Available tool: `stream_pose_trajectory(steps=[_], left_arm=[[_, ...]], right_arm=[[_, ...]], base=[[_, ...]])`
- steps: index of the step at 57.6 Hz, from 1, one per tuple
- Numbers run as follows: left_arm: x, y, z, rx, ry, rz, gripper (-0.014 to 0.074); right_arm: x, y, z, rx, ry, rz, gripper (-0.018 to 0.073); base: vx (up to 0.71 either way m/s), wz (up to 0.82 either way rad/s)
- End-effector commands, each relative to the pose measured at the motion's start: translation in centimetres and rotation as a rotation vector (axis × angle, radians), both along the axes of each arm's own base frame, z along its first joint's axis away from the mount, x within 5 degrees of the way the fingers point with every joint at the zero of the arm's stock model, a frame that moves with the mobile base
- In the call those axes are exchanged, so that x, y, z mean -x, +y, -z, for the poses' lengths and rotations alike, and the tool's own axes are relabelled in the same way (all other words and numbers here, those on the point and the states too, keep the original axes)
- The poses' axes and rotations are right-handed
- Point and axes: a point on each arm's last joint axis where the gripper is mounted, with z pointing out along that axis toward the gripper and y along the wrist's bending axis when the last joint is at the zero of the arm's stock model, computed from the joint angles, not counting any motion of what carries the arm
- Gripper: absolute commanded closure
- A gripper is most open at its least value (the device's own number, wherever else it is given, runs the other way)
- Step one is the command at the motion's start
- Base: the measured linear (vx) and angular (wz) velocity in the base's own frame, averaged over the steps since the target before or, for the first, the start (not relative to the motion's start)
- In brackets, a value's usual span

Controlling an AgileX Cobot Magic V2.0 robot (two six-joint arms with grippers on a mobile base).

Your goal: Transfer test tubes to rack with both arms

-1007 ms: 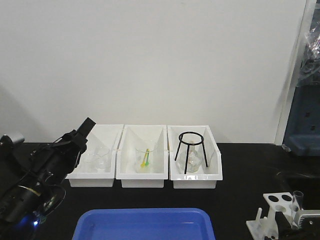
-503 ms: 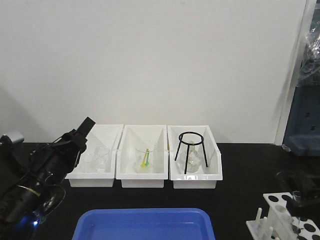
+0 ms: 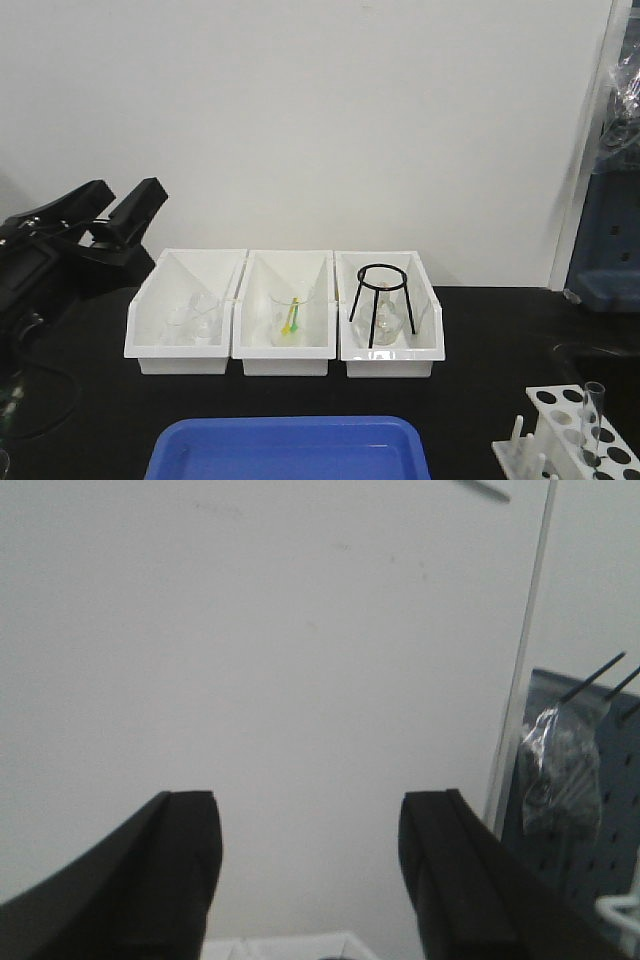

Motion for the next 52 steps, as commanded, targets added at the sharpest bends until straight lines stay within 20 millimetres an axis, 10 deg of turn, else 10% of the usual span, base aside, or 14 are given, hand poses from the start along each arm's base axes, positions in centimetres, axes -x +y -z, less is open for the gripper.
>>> stream_pose_trajectory(steps=[1, 19, 52], left_arm=[[2.6, 1.0, -2.9, -0.027, -0.004, -0.019, 0.007], [7.6, 3.3, -4.9, -0.086, 0.116, -0.048, 0.007], [8.7, 3.7, -3.9, -0.209, 0.055, -0.078, 0.0167]], right_arm=[[0.2, -0.2, -1.8, 0.012, -0.106, 0.016, 0.0111], [0.2, -0.2, -1.8, 0.012, -0.106, 0.016, 0.0111], [0.2, -0.2, -1.8, 0.012, -0.106, 0.016, 0.0111]], base=[[0.0, 0.0], [0.0, 0.0], [0.0, 0.0]])
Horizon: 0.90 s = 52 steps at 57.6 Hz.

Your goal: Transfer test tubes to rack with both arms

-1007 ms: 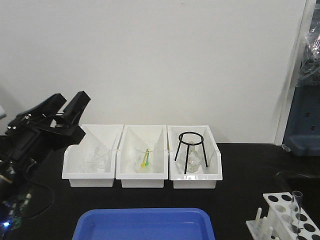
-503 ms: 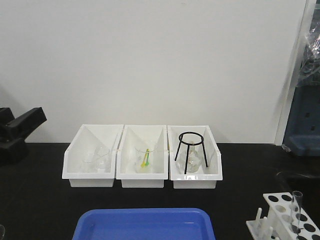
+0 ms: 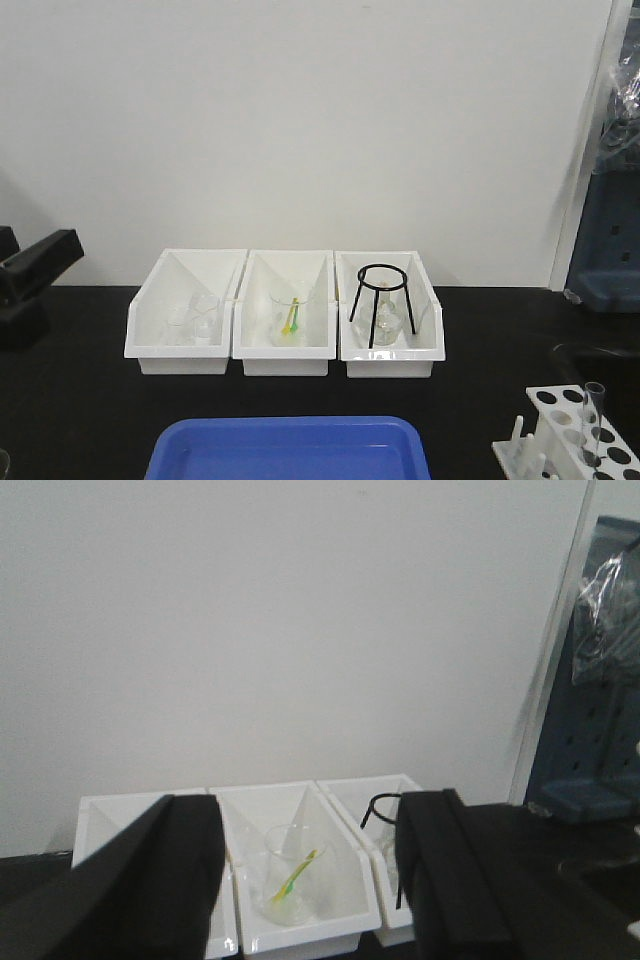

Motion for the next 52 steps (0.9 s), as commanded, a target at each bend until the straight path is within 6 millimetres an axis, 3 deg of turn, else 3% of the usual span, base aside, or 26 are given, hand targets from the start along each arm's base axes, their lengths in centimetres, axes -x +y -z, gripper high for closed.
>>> stream_pose_trajectory(steps=[1, 8, 17, 33, 52], left_arm=[[1.1, 0.3, -1.2, -0.01, -0.137, 0.006, 0.0183], [2.9, 1.3, 0.3, -0.062, -0.155, -0.015, 0.0352], [5.7, 3.9, 4.1, -0.075, -0.132, -0.122, 0.0603], [10.7, 6.6, 10.3, -0.078, -0.162, -0.296, 0.0602], [13.1, 7.1, 16.3, -0.078, -0.169, -0.354, 0.0602]], right_arm=[[0.1, -0.2, -1.9, 0.012, -0.117, 0.018, 0.0111], [0.1, -0.2, -1.9, 0.012, -0.117, 0.018, 0.0111], [0.1, -0.2, -1.9, 0.012, -0.117, 0.018, 0.0111], [0.1, -0.2, -1.9, 0.012, -0.117, 0.018, 0.0111], [0.1, -0.2, -1.9, 0.012, -0.117, 0.018, 0.0111]], base=[[0.0, 0.0], [0.0, 0.0], [0.0, 0.0], [0.0, 0.0], [0.0, 0.0]])
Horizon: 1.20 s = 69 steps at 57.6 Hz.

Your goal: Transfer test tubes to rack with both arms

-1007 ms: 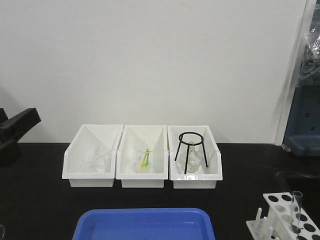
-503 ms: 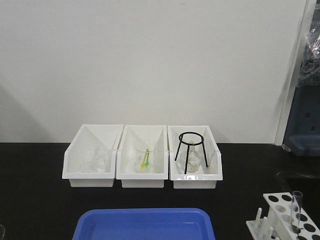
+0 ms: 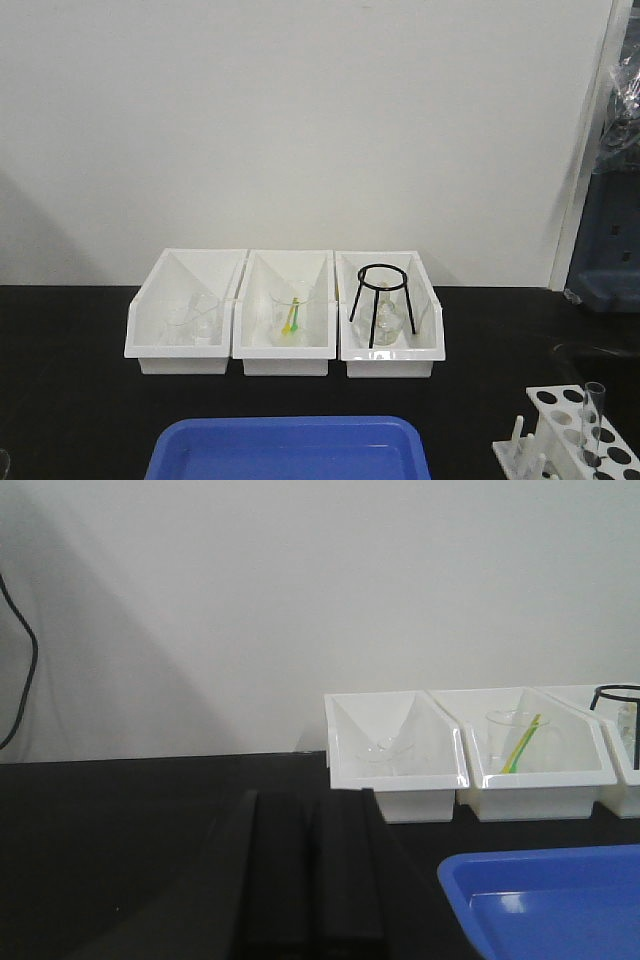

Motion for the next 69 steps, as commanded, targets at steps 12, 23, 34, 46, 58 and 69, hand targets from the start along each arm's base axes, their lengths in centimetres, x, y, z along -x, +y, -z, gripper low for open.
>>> stream_pose_trajectory(steps=[12, 23, 34, 46, 58, 69], left_arm=[[0.66, 0.18, -0.01, 0.01, -0.013, -0.025, 0.0602], [0.63, 0.22, 0.22, 0.01, 0.013, -0.031, 0.0602], [0.63, 0.21, 0.22, 0.01, 0.014, -0.03, 0.0602], [0.63, 0.21, 0.22, 0.01, 0.014, -0.03, 0.0602], [0.63, 0.21, 0.22, 0.01, 0.014, -0.03, 0.0602], [0.63, 0.21, 0.22, 0.01, 0.014, -0.03, 0.0602]], right_arm=[[0.13, -0.22, -1.9, 0.011, -0.118, 0.018, 0.0111], [0.13, -0.21, -1.88, 0.011, -0.116, 0.018, 0.0111], [0.13, -0.21, -1.89, 0.011, -0.117, 0.018, 0.0111], [0.13, -0.21, -1.89, 0.011, -0.117, 0.018, 0.0111], [0.13, -0.21, -1.89, 0.011, -0.117, 0.018, 0.0111], [0.72, -0.22, -1.79, 0.052, -0.126, 0.015, 0.0135]], base=[[0.0, 0.0], [0.0, 0.0], [0.0, 0.0], [0.0, 0.0], [0.0, 0.0], [0.0, 0.0]])
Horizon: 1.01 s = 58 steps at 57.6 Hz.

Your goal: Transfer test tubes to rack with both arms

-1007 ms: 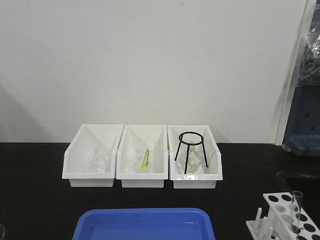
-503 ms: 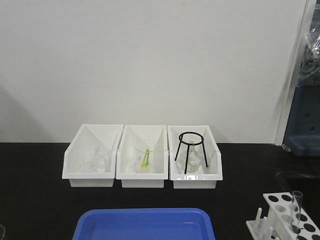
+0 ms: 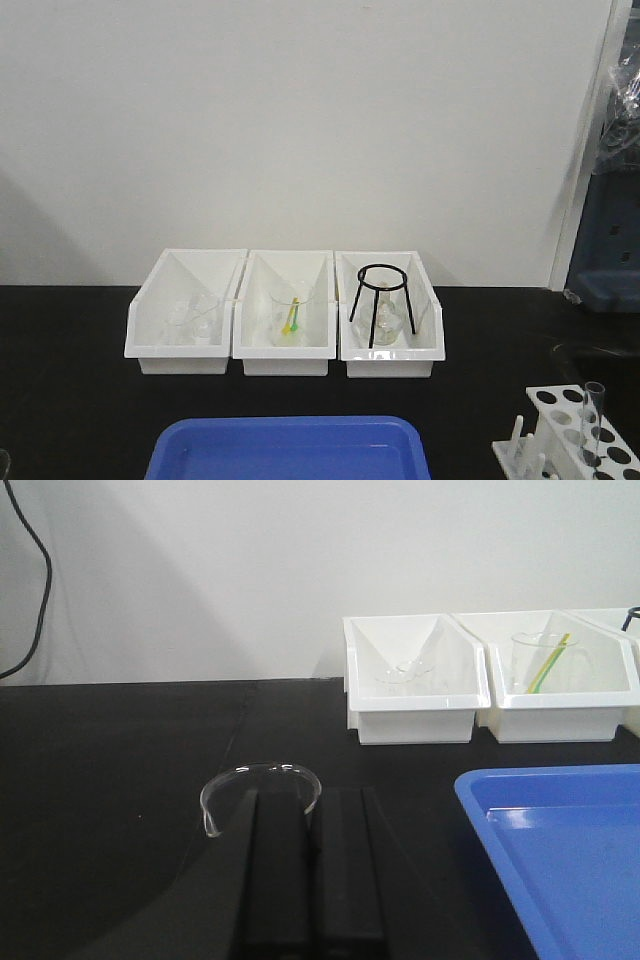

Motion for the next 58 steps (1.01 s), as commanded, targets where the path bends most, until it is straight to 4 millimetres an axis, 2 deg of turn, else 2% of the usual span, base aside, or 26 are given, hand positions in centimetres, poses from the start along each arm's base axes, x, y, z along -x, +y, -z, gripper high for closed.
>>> stream_pose_trajectory(steps=[1, 7, 15, 29, 38, 46, 58], left_arm=[[0.2, -0.1, -1.6, 0.01, -0.113, 0.007, 0.0602], [0.2, -0.1, -1.6, 0.01, -0.113, 0.007, 0.0602], [0.2, -0.1, -1.6, 0.01, -0.113, 0.007, 0.0602], [0.2, -0.1, -1.6, 0.01, -0.113, 0.007, 0.0602], [0.2, -0.1, -1.6, 0.01, -0.113, 0.007, 0.0602], [0.2, -0.1, -1.6, 0.01, -0.113, 0.008, 0.0602], [0.2, -0.1, -1.6, 0.01, -0.114, 0.008, 0.0602]], right_arm=[[0.7, -0.2, -1.6, 0.031, -0.121, 0.015, 0.0139], [1.9, -0.3, -0.4, -0.009, -0.152, 0.019, 0.0178], [4.3, -0.4, 2.4, 0.019, -0.214, 0.013, 0.0249], [7.8, -0.8, 9.7, 0.052, -0.215, 0.055, 0.0393], [9.2, -0.8, 13.8, 0.018, -0.271, 0.061, 0.0466], [9.3, -1.0, 14.9, -0.005, -0.135, 0.075, 0.0518], [9.4, -1.0, 15.0, -0.005, -0.133, 0.076, 0.0547]], base=[[0.0, 0.0], [0.0, 0.0], [0.0, 0.0], [0.0, 0.0], [0.0, 0.0], [0.0, 0.0], [0.0, 0.0]])
